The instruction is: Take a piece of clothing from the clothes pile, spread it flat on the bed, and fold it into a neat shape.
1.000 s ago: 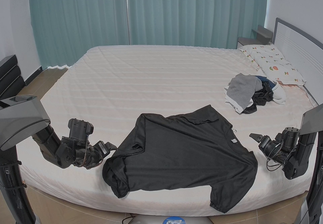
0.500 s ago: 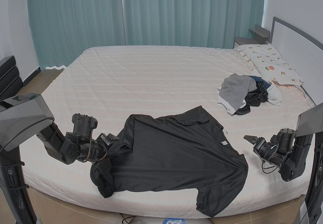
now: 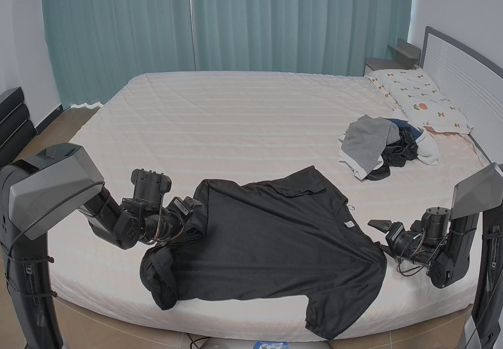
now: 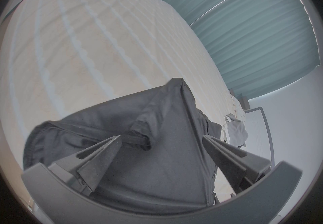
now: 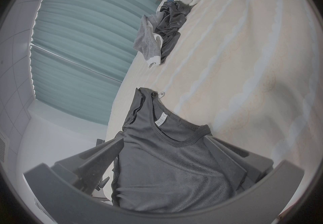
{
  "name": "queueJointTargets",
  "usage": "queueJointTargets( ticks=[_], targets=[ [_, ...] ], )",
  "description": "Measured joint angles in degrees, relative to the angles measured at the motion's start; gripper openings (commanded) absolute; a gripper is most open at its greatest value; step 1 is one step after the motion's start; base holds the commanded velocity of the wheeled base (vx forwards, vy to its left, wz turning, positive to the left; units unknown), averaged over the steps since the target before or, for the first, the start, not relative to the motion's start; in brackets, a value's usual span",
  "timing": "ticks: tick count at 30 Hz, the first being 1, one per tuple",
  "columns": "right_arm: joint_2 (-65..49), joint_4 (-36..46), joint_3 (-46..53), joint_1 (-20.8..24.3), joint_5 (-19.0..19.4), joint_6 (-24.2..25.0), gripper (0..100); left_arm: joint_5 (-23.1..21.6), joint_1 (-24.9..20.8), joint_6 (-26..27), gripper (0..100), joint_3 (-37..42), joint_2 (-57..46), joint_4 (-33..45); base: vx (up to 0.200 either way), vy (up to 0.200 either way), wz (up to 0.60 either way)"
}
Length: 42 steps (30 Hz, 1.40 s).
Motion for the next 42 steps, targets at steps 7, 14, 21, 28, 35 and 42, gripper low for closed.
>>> queueJointTargets(
  ticks=[7, 14, 21, 28, 35, 42],
  targets=[
    [0.68, -0.02, 0.11, 0.28, 0.09, -0.05, 100, 1.65, -1.66, 0.22, 100, -5.94, 4.19, 0.00, 0.000, 0.000, 0.00],
    [1.12, -0.02, 0.22, 0.85, 0.01, -0.16, 100, 3.28, -1.71, 1.58, 100, -6.49, 6.42, -0.13, 0.000, 0.000, 0.00],
    [1.29, -0.02, 0.32, 1.02, -0.07, -0.29, 100, 5.28, -1.65, 5.62, 100, -7.17, 8.30, -0.24, 0.000, 0.000, 0.00],
    [1.34, -0.02, 0.39, 1.07, -0.13, -0.51, 100, 5.06, -1.56, 6.35, 100, -8.19, 9.55, -0.24, 0.000, 0.000, 0.00],
    [1.34, -0.02, 0.43, 1.11, -0.16, -0.54, 100, 5.14, -1.93, 6.52, 0, -9.30, 10.26, -0.22, 0.000, 0.000, 0.00],
    [1.43, -0.02, 0.54, 1.11, -0.22, -0.73, 100, 8.78, -1.49, 6.46, 0, -10.05, 10.37, -1.19, 0.000, 0.000, 0.00]
  ],
)
